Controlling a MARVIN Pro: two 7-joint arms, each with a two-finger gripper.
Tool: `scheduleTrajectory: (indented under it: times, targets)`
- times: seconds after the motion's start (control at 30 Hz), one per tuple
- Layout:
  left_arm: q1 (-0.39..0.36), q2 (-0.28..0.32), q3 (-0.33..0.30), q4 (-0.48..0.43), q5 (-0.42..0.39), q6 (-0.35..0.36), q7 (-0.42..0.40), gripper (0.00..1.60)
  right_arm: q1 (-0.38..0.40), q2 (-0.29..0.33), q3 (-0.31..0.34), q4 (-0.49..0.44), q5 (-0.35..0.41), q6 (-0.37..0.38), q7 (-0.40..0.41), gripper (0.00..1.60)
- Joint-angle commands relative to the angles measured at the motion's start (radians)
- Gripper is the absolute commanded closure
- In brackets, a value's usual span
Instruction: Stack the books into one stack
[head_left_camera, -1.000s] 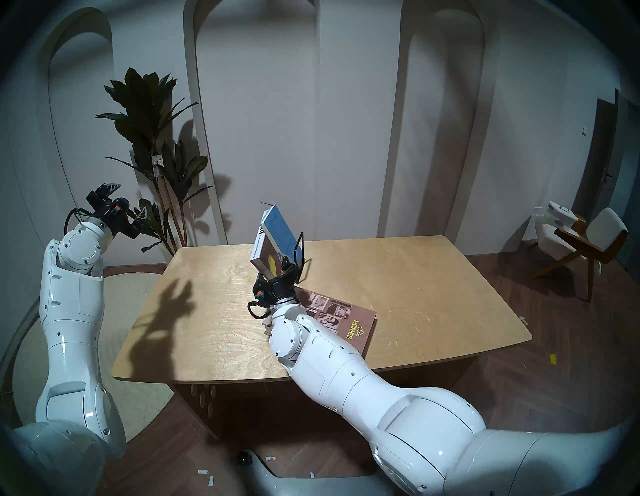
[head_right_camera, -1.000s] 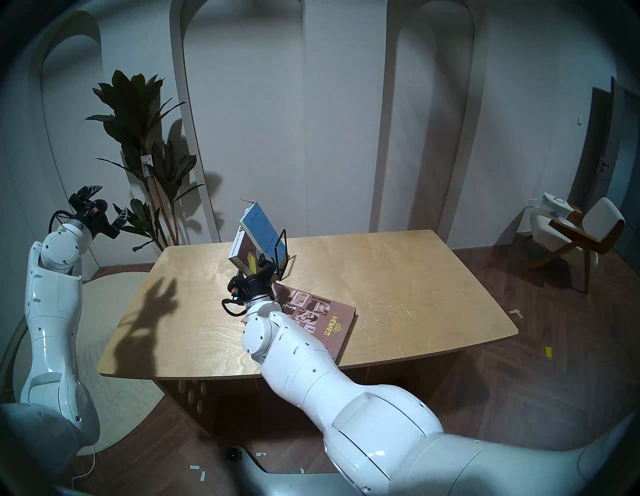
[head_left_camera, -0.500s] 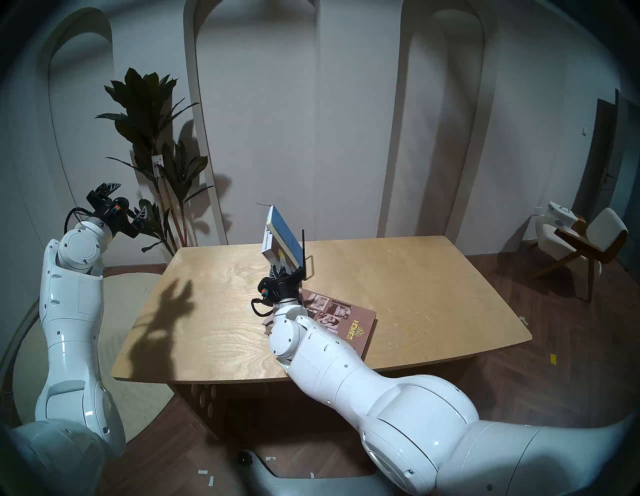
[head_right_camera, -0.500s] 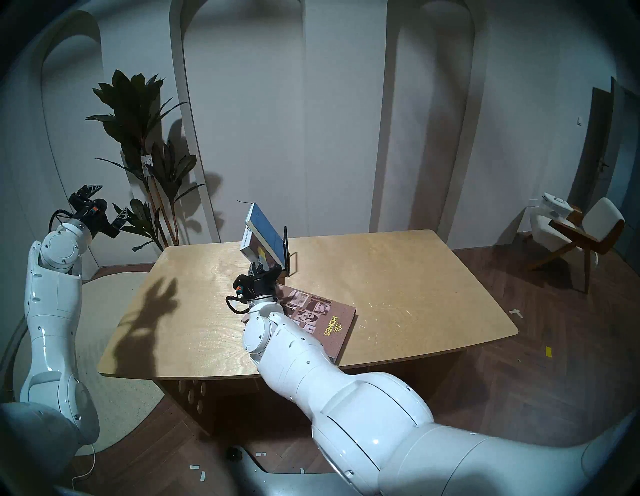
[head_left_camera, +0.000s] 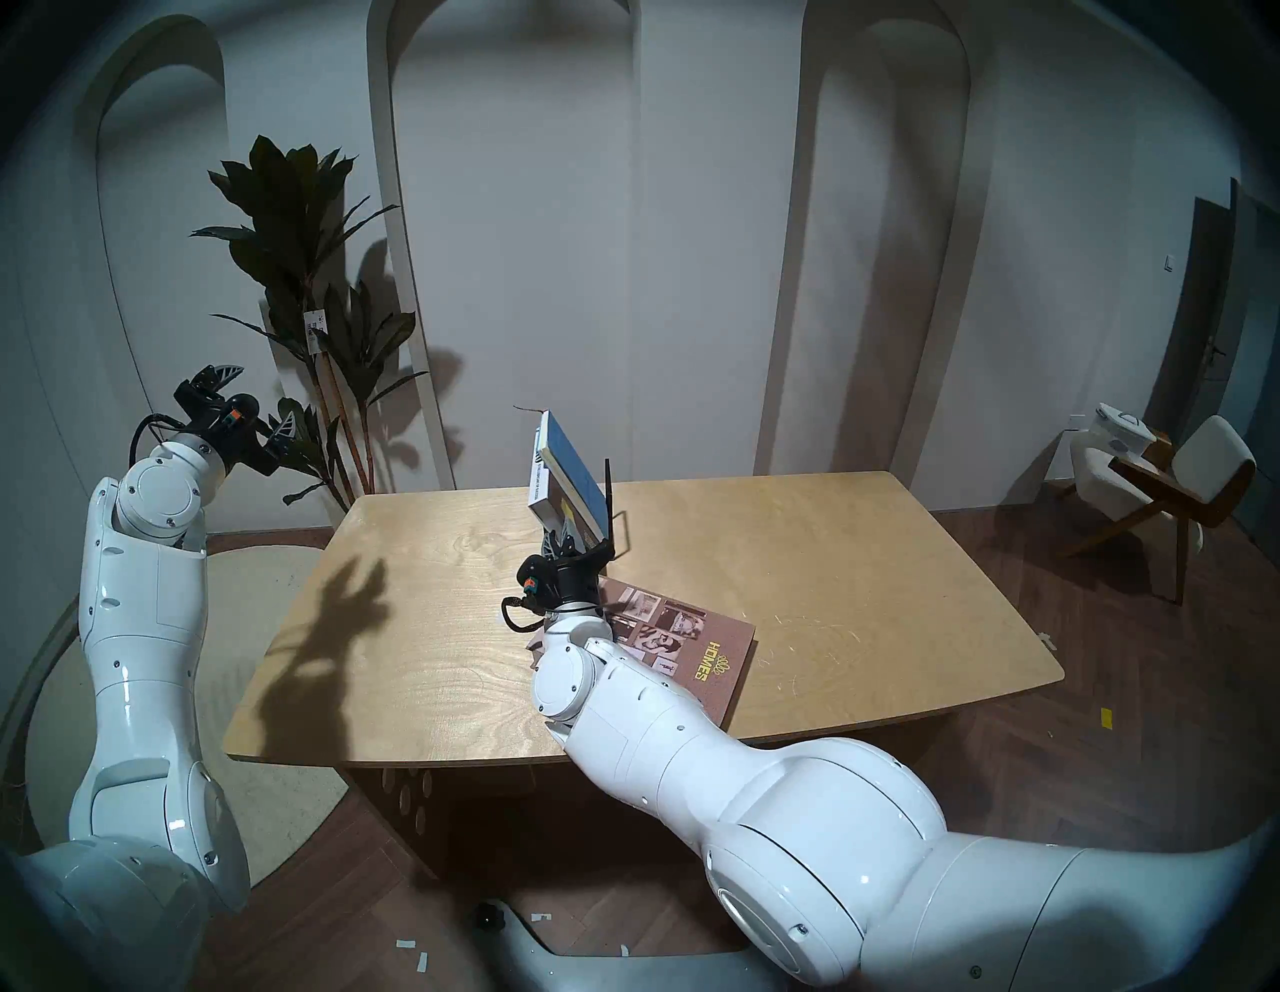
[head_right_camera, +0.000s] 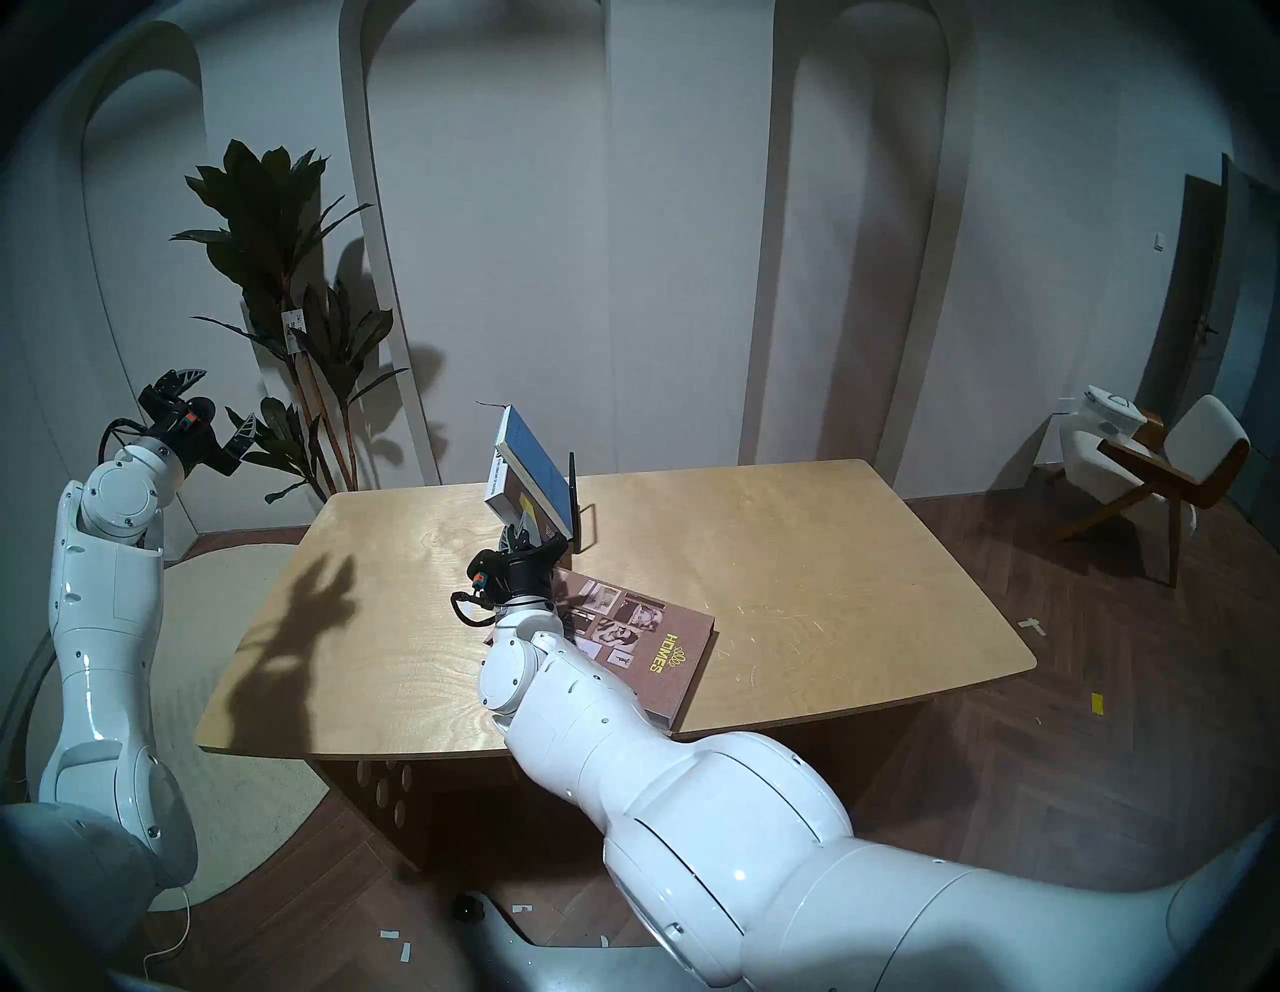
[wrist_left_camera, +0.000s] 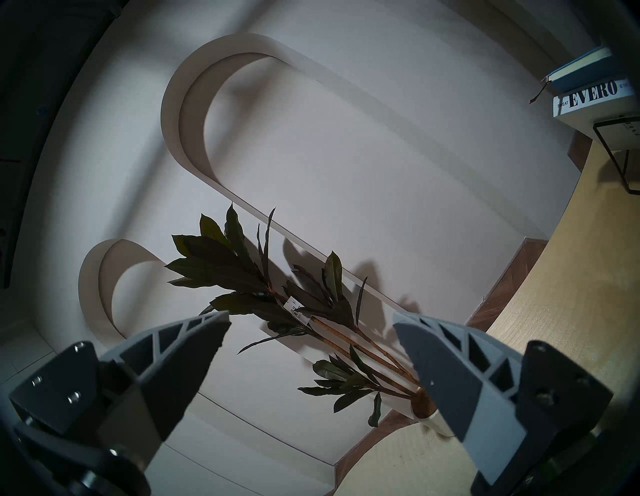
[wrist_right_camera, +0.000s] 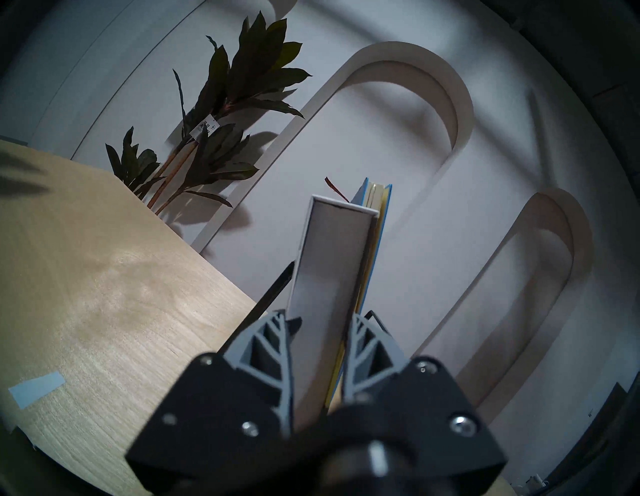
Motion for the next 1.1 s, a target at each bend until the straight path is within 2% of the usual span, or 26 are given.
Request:
scheduleTrajectory:
  times: [0.0,0.33,0.47,0.83,0.97,1.07]
  targets:
    - [-0.031,0.013,0.002,-0.013,0.000,-0.003,0.003,0.00,0.046,-0.021,-0.015,-0.010,-0.023,-0.043,-0.073,1.60]
    - [-0.033,0.015,0.005,-0.010,-0.003,-0.006,0.004,0.00,0.065,-0.011,-0.026,-0.011,-0.040,-0.098,-0.177,1.60]
    - [-0.035,0.017,0.006,-0.008,-0.003,-0.006,0.004,0.00,0.070,-0.019,-0.010,0.000,-0.024,-0.117,-0.209,1.60]
    - [-0.040,0.020,0.011,-0.002,-0.005,-0.008,0.006,0.00,0.081,-0.046,0.085,0.067,0.067,-0.154,-0.230,1.60]
    - [-0.041,0.021,0.013,0.000,-0.006,-0.008,0.006,0.00,0.099,-0.046,0.147,0.104,0.137,-0.148,-0.185,1.60]
    - [-0.042,0.022,0.013,0.001,-0.006,-0.009,0.006,0.00,0.106,-0.046,0.170,0.125,0.164,-0.144,-0.168,1.60]
